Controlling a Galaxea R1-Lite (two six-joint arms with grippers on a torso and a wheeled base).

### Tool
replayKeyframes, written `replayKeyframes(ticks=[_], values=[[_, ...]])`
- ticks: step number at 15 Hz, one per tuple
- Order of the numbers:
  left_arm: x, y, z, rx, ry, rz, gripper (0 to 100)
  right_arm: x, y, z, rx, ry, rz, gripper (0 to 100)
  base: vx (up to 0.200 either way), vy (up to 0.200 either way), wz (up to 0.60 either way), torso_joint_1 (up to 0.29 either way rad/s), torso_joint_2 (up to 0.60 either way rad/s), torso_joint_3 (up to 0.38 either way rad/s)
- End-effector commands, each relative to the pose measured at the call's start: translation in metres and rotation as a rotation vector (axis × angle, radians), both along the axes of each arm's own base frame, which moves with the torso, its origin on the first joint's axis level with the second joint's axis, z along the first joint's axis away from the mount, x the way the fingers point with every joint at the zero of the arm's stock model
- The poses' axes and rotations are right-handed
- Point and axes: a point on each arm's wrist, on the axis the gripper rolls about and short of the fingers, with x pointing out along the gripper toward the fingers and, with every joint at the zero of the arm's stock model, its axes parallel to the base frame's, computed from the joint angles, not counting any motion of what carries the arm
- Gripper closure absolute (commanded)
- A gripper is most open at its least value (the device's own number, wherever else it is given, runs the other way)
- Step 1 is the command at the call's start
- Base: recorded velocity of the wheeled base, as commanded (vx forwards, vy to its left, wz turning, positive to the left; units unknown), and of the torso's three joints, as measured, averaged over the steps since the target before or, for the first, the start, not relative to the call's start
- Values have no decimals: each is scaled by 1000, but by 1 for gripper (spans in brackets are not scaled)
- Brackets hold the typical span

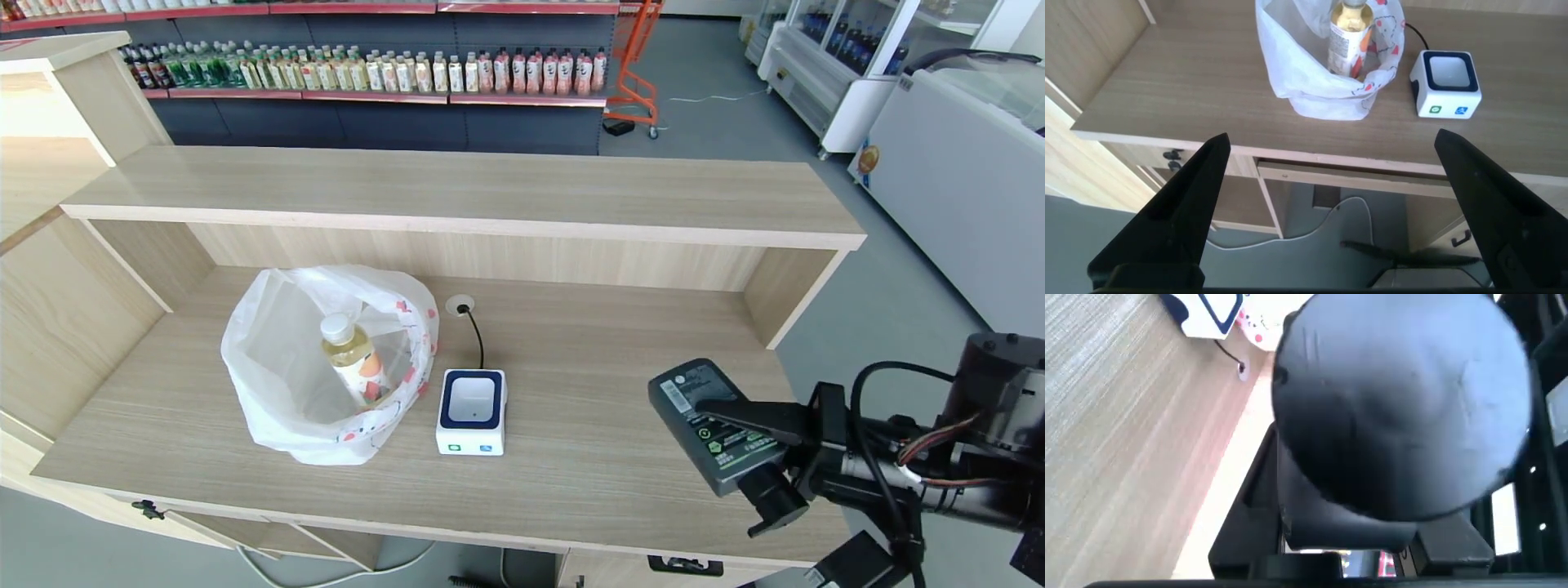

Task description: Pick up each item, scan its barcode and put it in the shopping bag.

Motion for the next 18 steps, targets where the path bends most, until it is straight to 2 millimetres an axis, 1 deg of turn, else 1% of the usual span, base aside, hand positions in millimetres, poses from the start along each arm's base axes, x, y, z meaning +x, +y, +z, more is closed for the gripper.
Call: replayKeyframes(ticks=[1,2,3,4,5,6,7,11,15,16,18], values=[[0,0,0,0,0,1,0,-26,30,-11,-119,-106,204,100,0,0,0,0,0,0],[0,0,0,0,0,1,0,-29,34,-12,-131,-139,238,100,0,0,0,0,0,0],[0,0,0,0,0,1,0,-30,35,-12,-146,-181,253,100,0,0,0,0,0,0],[0,0,0,0,0,1,0,-27,37,-14,-154,-185,257,100,0,0,0,0,0,0],[0,0,0,0,0,1,0,-23,40,-11,-147,-197,260,100,0,0,0,0,0,0],[0,0,0,0,0,1,0,-17,44,-1,-126,-242,262,100,0,0,0,0,0,0],[0,0,0,0,0,1,0,-14,45,4,-115,-263,273,100,0,0,0,0,0,0],[0,0,0,0,0,1,0,-17,48,0,-129,-289,313,100,0,0,0,0,0,0],[0,0,0,0,0,1,0,-13,58,-6,-131,-279,343,100,0,0,0,0,0,0],[0,0,0,0,0,1,0,-11,63,-6,-129,-279,358,100,0,0,0,0,0,0],[0,0,0,0,0,1,0,-12,68,-5,-123,-284,377,100,0,0,0,0,0,0]])
